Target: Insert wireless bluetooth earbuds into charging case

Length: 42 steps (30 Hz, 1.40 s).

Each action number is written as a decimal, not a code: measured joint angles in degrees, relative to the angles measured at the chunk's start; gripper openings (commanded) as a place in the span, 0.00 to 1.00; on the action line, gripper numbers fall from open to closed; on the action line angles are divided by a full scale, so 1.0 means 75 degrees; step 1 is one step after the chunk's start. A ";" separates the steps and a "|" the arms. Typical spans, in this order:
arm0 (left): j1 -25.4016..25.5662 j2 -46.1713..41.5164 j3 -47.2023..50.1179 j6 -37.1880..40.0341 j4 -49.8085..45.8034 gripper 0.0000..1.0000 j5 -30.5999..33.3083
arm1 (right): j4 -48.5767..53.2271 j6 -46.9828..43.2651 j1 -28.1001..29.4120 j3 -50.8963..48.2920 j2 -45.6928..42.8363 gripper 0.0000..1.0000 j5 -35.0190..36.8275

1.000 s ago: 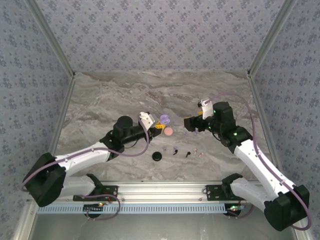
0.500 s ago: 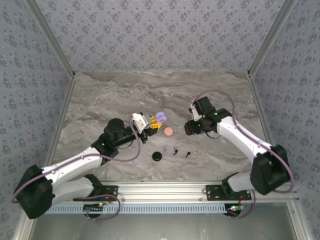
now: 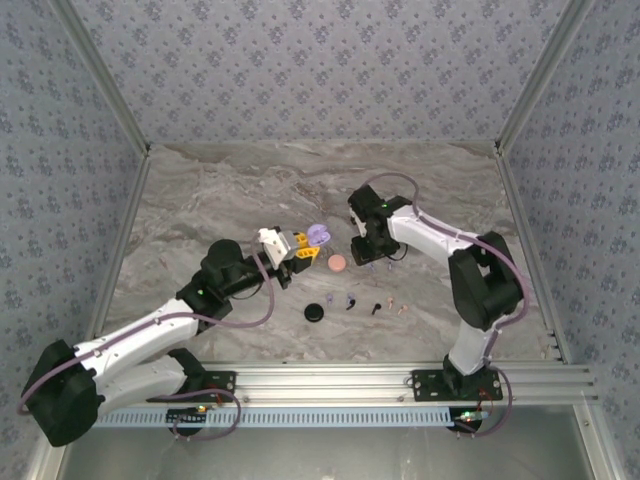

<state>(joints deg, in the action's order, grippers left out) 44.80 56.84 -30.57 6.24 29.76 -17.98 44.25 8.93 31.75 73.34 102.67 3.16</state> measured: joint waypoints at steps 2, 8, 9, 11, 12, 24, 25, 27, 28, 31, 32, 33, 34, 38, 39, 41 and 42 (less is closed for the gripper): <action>0.0000 -0.0032 0.0000 0.0000 -0.0020 0.00 0.0000 | 0.0052 -0.0052 0.0009 0.0134 0.0271 0.48 0.0055; 0.0000 -0.0038 0.0000 0.0029 -0.0052 0.00 0.0003 | 0.0189 -0.0134 0.0023 0.0393 0.0833 0.45 0.0122; 0.0000 -0.0038 0.0000 0.0035 -0.0061 0.00 0.0000 | 0.0207 -0.0137 0.0023 0.0399 0.0889 0.44 0.0111; 0.0000 -0.0038 0.0000 0.0052 -0.0079 0.00 0.0003 | 0.0242 -0.0137 0.0023 0.0414 0.0985 0.43 0.0067; 0.0000 -0.0038 0.0000 0.0055 -0.0090 0.00 0.0003 | 0.0254 -0.0140 0.0023 0.0417 0.1037 0.43 0.0064; 0.0000 -0.0038 0.0000 0.0055 -0.0204 0.00 0.0000 | 0.0370 -0.0195 0.0023 0.0484 0.1218 0.32 0.0061; 0.0000 -0.0038 0.0000 0.0055 -0.0204 0.00 0.0003 | 0.0370 -0.0195 0.0023 0.0493 0.1227 0.31 0.0064; 0.0000 -0.0038 0.0000 0.0055 -0.0207 0.00 0.0000 | 0.0370 -0.0195 0.0023 0.0507 0.1250 0.28 0.0058; 0.0000 -0.0038 0.0000 0.0055 -0.0213 0.00 0.0003 | 0.0370 -0.0198 0.0023 0.0513 0.1256 0.28 0.0044; 0.0000 -0.0038 0.0000 0.0055 -0.0230 0.00 0.0003 | 0.0391 -0.0198 0.0023 0.0516 0.1282 0.27 0.0006; 0.0000 -0.0038 0.0000 0.0055 -0.0227 0.00 0.0003 | 0.0399 -0.0198 0.0023 0.0516 0.1282 0.26 0.0003; 0.0000 -0.0038 0.0000 0.0055 -0.0227 0.00 0.0003 | 0.0405 -0.0198 0.0023 0.0516 0.1282 0.27 -0.0006; 0.0000 -0.0038 0.0000 0.0055 -0.0230 0.00 0.0003 | 0.0414 -0.0198 0.0023 0.0516 0.1282 0.27 -0.0017; 0.0000 -0.0038 0.0000 0.0055 -0.0230 0.00 0.0003 | 0.0501 -0.0201 0.0032 0.0522 0.1282 0.28 -0.0017; 0.0000 -0.0038 0.0000 0.0055 -0.0230 0.00 0.0003 | 0.0516 -0.0198 0.0032 0.0522 0.1282 0.27 -0.0017; 0.0000 -0.0038 0.0000 0.0055 -0.0233 0.00 0.0003 | 0.0530 -0.0198 0.0038 0.0522 0.1282 0.27 -0.0017; 0.0000 -0.0038 0.0000 0.0055 -0.0233 0.00 0.0003 | 0.0530 -0.0198 0.0038 0.0522 0.1282 0.26 -0.0017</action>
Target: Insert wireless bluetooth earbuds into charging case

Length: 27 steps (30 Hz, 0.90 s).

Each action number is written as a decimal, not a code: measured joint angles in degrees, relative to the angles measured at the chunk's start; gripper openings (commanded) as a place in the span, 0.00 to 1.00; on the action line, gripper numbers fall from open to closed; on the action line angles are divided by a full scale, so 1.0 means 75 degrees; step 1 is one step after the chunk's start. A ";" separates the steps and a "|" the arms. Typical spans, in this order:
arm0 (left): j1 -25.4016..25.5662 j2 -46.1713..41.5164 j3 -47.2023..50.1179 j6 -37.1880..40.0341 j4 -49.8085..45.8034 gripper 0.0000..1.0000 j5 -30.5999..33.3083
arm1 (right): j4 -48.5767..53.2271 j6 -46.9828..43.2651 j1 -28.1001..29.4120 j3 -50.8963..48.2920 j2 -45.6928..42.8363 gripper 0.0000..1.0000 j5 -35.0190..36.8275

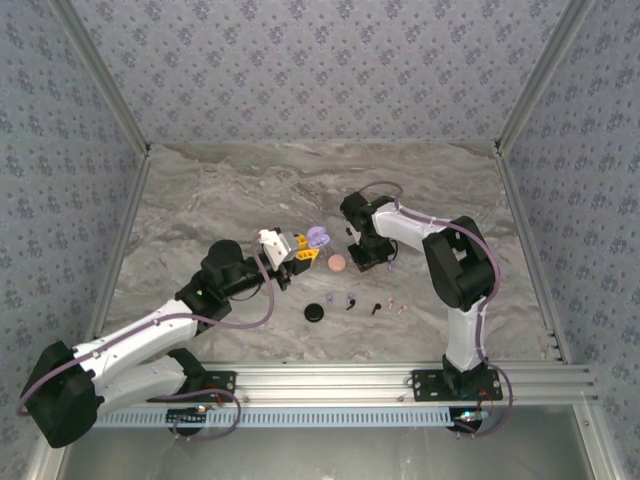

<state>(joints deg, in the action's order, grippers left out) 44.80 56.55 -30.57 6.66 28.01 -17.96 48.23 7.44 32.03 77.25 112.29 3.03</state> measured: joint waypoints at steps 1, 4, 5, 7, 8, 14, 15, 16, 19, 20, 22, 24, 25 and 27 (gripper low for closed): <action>0.0000 0.0000 0.0000 0.0000 0.0000 0.00 0.0000 | 0.0000 0.0000 0.0000 0.0000 0.0000 0.26 0.0000; 0.0000 0.0000 0.0000 0.0000 -0.0006 0.00 0.0000 | -0.0003 0.0003 0.0000 0.0000 0.0000 0.23 0.0000; 0.0000 0.0000 0.0000 0.0000 -0.0012 0.00 0.0000 | -0.0003 0.0000 0.0000 0.0000 0.0000 0.22 0.0000; 0.0000 0.0000 0.0000 0.0000 -0.0038 0.00 0.0000 | -0.0012 0.0003 0.0000 0.0000 -0.0006 0.22 0.0000; 0.0000 0.0000 0.0000 0.0000 -0.0052 0.00 0.0000 | -0.0029 0.0003 0.0000 -0.0009 -0.0020 0.22 0.0003; 0.0000 0.0000 0.0000 -0.0006 -0.0064 0.00 0.0000 | -0.0475 0.0006 0.0000 -0.0434 -0.0842 0.22 -0.0058; 0.0000 0.0000 0.0000 -0.0006 -0.0061 0.00 0.0000 | -0.0589 0.0006 0.0000 -0.0557 -0.1157 0.22 -0.0105; 0.0000 0.0000 0.0000 -0.0009 -0.0061 0.00 0.0000 | -0.0691 0.0009 -0.0003 -0.0664 -0.1515 0.21 -0.0149; 0.0000 0.0041 0.0000 -0.0038 -0.0026 0.00 0.0000 | -0.1116 0.0017 -0.0006 -0.0947 -0.2722 0.21 -0.0379; 0.0000 0.0085 0.0000 -0.0052 0.0017 0.00 0.0000 | -0.1236 0.0035 -0.0009 -0.1008 -0.3069 0.21 -0.0472; 0.0000 0.0242 0.0000 -0.0105 0.0146 0.00 0.0000 | -0.1614 0.0038 -0.0009 -0.1227 -0.3934 0.21 -0.0743; 0.0000 0.0434 0.0000 -0.0178 0.0248 0.00 0.0000 | -0.1915 0.0047 -0.0015 -0.1402 -0.4634 0.21 -0.1064; 0.0000 0.0548 0.0000 -0.0221 0.0289 0.00 -0.0003 | -0.2104 0.0073 -0.0017 -0.1501 -0.4989 0.21 -0.1271; 0.0000 0.0752 -0.0003 -0.0297 0.0326 0.00 -0.0006 | -0.2512 0.0152 -0.0017 -0.1705 -0.5610 0.21 -0.1705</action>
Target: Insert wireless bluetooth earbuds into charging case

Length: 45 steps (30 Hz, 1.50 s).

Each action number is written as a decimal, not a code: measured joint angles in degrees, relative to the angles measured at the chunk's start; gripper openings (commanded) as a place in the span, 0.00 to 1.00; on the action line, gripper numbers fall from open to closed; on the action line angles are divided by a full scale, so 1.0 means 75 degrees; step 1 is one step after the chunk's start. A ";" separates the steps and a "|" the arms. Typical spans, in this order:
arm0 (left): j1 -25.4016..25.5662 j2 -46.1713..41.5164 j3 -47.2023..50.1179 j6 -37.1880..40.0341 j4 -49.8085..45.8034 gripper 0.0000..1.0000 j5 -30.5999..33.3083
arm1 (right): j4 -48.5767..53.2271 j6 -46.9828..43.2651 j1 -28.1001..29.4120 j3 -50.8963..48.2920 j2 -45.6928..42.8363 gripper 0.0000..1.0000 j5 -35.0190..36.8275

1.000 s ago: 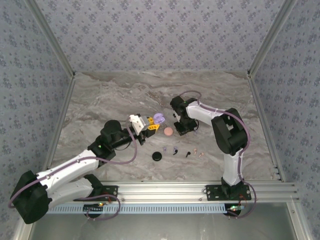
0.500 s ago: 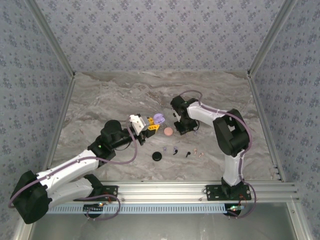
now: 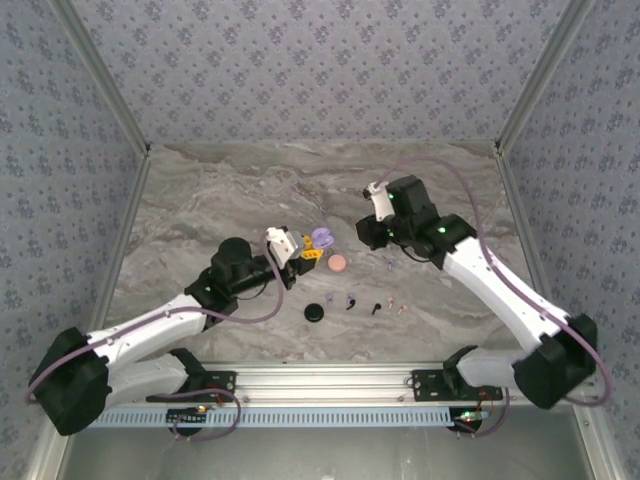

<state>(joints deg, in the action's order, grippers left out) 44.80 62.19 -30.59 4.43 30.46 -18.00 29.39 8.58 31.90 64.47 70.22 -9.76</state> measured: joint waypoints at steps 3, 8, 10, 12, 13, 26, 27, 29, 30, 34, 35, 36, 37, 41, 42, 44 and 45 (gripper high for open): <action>0.0026 0.0286 -0.0003 -0.0128 0.0070 0.00 -0.0003 | -0.0621 0.0198 0.0006 -0.0289 -0.0729 0.21 -0.0597; 0.0131 0.0571 -0.0128 -0.0233 0.0175 0.00 -0.0052 | -0.1597 0.0548 0.0245 -0.0714 -0.1510 0.21 -0.1361; 0.0146 0.0641 -0.0230 -0.0277 0.0204 0.00 -0.0067 | -0.1833 0.0589 0.0411 -0.0749 -0.1565 0.21 -0.1533; 0.0163 0.0705 -0.0335 -0.0291 0.0239 0.00 -0.0082 | -0.1988 0.0612 0.0586 -0.0755 -0.1542 0.21 -0.1632; 0.0184 0.0734 -0.0382 -0.0315 0.0280 0.00 -0.0085 | -0.2060 0.0615 0.0673 -0.0764 -0.1521 0.20 -0.1667; 0.0280 0.0924 -0.0490 -0.0460 0.0373 0.00 -0.0108 | -0.2308 0.0621 0.1177 -0.0965 -0.1142 0.20 -0.1571; 0.0289 0.0924 -0.0490 -0.0469 0.0376 0.00 -0.0108 | -0.2308 0.0609 0.1183 -0.0965 -0.1131 0.20 -0.1536; 0.0294 0.0924 -0.0490 -0.0493 0.0376 0.00 -0.0108 | -0.2299 0.0597 0.1189 -0.0965 -0.1107 0.20 -0.1475; 0.0294 0.0924 -0.0490 -0.0495 0.0379 0.00 -0.0108 | -0.2296 0.0597 0.1189 -0.0965 -0.1102 0.20 -0.1460; 0.0294 0.0924 -0.0490 -0.0545 0.0382 0.00 -0.0111 | -0.2291 0.0568 0.1189 -0.0979 -0.1058 0.20 -0.1323; 0.0294 0.0924 -0.0490 -0.0545 0.0382 0.00 -0.0111 | -0.2291 0.0562 0.1189 -0.0994 -0.1052 0.20 -0.1276; 0.0294 0.0924 -0.0490 -0.0548 0.0382 0.00 -0.0111 | -0.2291 0.0545 0.1198 -0.1014 -0.1043 0.20 -0.1259; 0.0294 0.0924 -0.0490 -0.0548 0.0382 0.00 -0.0111 | -0.2291 0.0542 0.1204 -0.1032 -0.1032 0.20 -0.1227; 0.0294 0.0924 -0.0519 -0.0580 0.0382 0.00 -0.0114 | -0.2270 0.0536 0.1209 -0.1078 -0.0950 0.20 -0.1183; 0.0294 0.0927 -0.0525 -0.0603 0.0373 0.00 -0.0114 | -0.2282 0.0530 0.1209 -0.1078 -0.0933 0.20 -0.1172; 0.0294 0.0933 -0.0527 -0.0609 0.0370 0.00 -0.0117 | -0.2285 0.0513 0.1218 -0.1078 -0.0918 0.20 -0.1125; 0.0294 0.0933 -0.0530 -0.0609 0.0367 0.00 -0.0117 | -0.2288 0.0513 0.1218 -0.1078 -0.0918 0.20 -0.1119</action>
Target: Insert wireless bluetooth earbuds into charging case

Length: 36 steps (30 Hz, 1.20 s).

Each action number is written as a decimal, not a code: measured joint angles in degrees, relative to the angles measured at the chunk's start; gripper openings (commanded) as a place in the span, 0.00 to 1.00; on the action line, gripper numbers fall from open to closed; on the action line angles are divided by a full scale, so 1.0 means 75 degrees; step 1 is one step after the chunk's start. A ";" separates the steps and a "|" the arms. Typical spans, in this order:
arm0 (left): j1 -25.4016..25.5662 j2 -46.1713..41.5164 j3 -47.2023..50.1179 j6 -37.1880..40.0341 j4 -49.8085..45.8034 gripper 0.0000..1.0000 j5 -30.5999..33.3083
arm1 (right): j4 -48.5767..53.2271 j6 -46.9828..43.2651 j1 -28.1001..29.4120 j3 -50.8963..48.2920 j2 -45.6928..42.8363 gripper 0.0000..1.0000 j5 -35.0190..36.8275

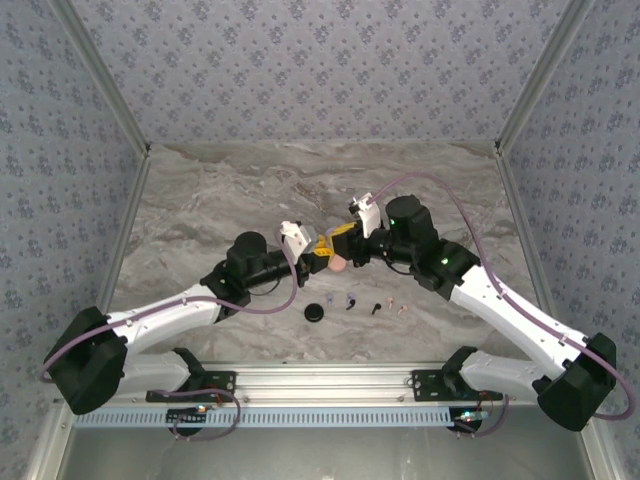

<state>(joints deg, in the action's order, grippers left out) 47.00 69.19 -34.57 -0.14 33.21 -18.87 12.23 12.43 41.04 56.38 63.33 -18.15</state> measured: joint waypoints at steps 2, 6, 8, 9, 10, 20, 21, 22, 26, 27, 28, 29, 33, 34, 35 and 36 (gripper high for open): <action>0.0000 0.0000 -0.0003 -0.0020 0.0003 0.00 -0.0026 | 0.0000 -0.0006 0.0000 0.0000 0.0003 0.20 0.0052; 0.0000 0.0000 -0.0023 -0.0050 0.0003 0.00 -0.0026 | 0.0047 -0.0058 0.0000 0.0000 0.0029 0.20 0.0134; 0.0000 0.0009 -0.0026 -0.0055 0.0000 0.00 -0.0023 | 0.0093 -0.0114 0.0000 0.0000 0.0029 0.20 0.0189; 0.0000 0.0015 -0.0029 -0.0055 0.0003 0.00 -0.0023 | 0.0137 -0.0125 0.0000 0.0000 0.0029 0.20 0.0201; 0.0000 0.0023 -0.0038 -0.0055 0.0012 0.00 -0.0023 | 0.0201 -0.0146 0.0000 0.0000 0.0029 0.20 0.0227; 0.0000 0.0082 -0.0052 -0.0076 0.0003 0.00 -0.0023 | 0.0350 -0.0189 0.0020 0.0026 0.0108 0.43 0.0189; 0.0000 0.0085 -0.0052 -0.0076 0.0006 0.00 -0.0023 | 0.0391 -0.0195 0.0017 0.0052 0.0105 0.46 0.0187; 0.0000 0.0085 -0.0055 -0.0076 0.0006 0.00 -0.0023 | 0.0417 -0.0189 0.0003 0.0073 0.0096 0.49 0.0181; 0.0000 0.0085 -0.0058 -0.0073 0.0015 0.00 -0.0020 | 0.0662 -0.0169 -0.0154 0.0169 -0.0146 0.54 0.0195; 0.0000 0.0085 -0.0058 -0.0073 0.0015 0.00 -0.0017 | 0.0743 -0.0169 -0.0221 0.0201 -0.0239 0.54 0.0227; 0.0000 0.0085 -0.0058 -0.0073 0.0015 0.00 -0.0012 | 0.0863 -0.0169 -0.0318 0.0248 -0.0361 0.54 0.0286; 0.0000 0.0085 -0.0058 -0.0073 0.0012 0.00 0.0012 | 0.0979 -0.0166 -0.0440 0.0297 -0.0484 0.55 0.0361; 0.0000 0.0082 -0.0058 -0.0047 0.0009 0.00 0.0067 | 0.1536 -0.0052 -0.1107 0.0428 -0.0851 0.56 0.0743; 0.0000 0.0082 -0.0058 -0.0044 0.0009 0.00 0.0070 | 0.1749 0.0006 -0.1332 0.0437 -0.0895 0.57 0.0874; 0.0000 0.0082 -0.0058 -0.0041 0.0006 0.00 0.0099 | 0.1988 0.0044 -0.1568 0.0440 -0.0895 0.57 0.1017; 0.0000 0.0079 -0.0058 -0.0023 0.0003 0.00 0.0105 | 0.2235 0.0096 -0.1778 0.0443 -0.0866 0.57 0.1142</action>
<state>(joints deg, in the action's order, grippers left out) 47.00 69.78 -35.00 -0.32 33.23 -18.09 28.99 13.15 27.70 59.70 56.84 -9.58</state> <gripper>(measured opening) 0.188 0.566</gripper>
